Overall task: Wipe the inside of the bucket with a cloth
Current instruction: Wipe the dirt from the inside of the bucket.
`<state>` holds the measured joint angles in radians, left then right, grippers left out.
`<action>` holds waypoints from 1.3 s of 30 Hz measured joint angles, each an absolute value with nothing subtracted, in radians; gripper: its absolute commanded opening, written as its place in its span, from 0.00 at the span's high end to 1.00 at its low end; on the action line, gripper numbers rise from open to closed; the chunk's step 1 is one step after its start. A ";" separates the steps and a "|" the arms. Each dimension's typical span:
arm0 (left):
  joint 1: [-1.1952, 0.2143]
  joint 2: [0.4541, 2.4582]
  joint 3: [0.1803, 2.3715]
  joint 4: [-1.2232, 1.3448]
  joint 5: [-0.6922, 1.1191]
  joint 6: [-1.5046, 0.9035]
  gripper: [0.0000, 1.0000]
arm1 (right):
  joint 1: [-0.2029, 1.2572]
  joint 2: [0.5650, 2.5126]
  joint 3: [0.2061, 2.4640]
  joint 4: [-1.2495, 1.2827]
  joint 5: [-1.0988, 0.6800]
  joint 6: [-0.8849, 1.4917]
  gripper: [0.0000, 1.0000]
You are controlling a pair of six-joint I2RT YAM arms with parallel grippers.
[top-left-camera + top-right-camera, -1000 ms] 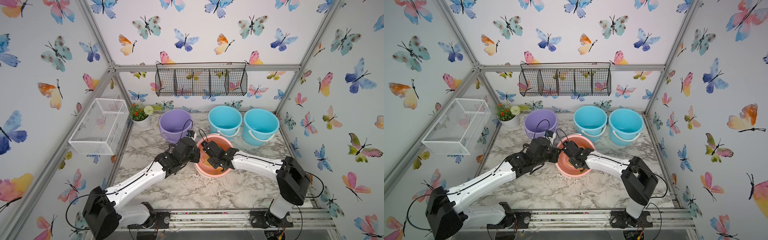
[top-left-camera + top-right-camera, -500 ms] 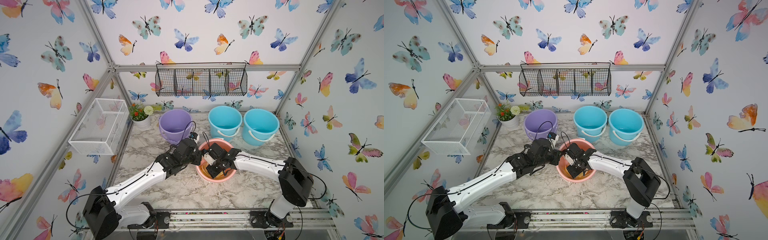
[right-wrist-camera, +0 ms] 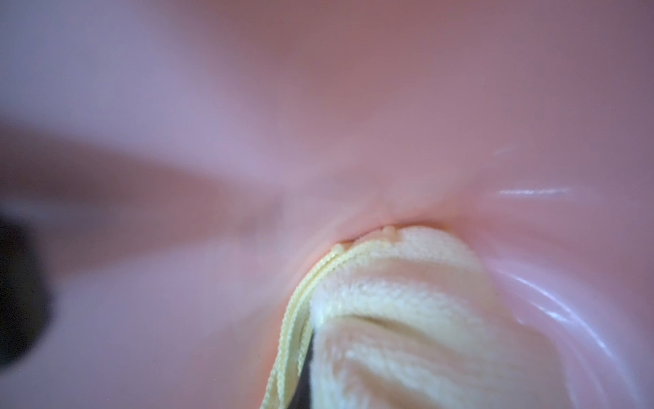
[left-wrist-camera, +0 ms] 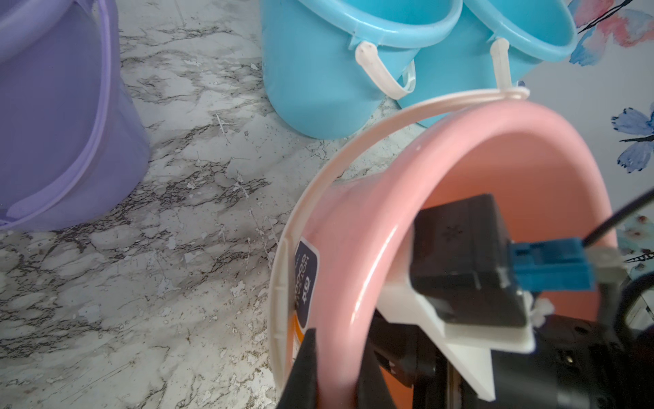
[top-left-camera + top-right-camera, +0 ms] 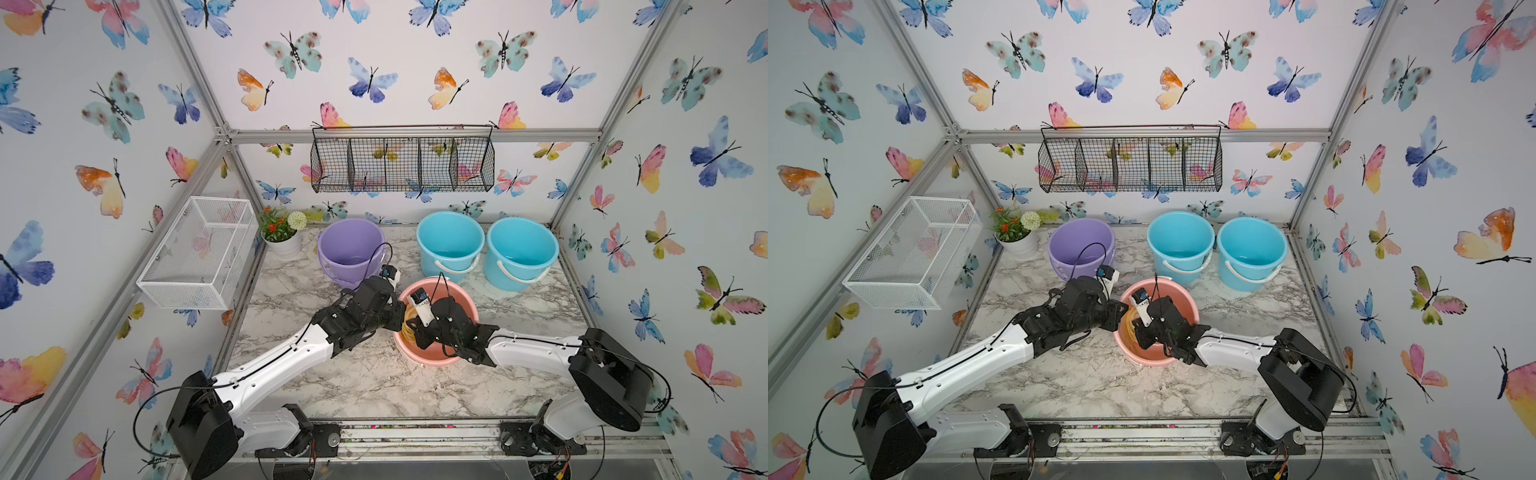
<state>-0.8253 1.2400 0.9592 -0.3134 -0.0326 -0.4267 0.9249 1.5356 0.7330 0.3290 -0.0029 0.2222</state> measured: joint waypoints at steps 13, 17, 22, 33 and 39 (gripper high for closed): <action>-0.801 1.236 0.959 -0.307 -0.093 -0.461 1.00 | 0.945 1.663 0.865 0.441 0.414 0.015 0.98; -0.802 1.230 0.956 -0.307 -0.105 -0.462 1.00 | 0.951 1.674 0.904 0.400 0.524 -0.040 0.98; -0.802 1.230 0.955 -0.310 -0.117 -0.473 1.00 | 0.957 1.673 0.948 0.299 0.609 -0.065 0.98; -0.818 1.230 0.955 -0.337 -0.089 -0.472 1.00 | 0.948 1.544 0.971 -0.082 0.533 0.007 0.98; -0.822 1.230 0.955 -0.358 -0.076 -0.474 1.00 | 0.944 1.517 1.041 -0.323 0.352 0.060 0.98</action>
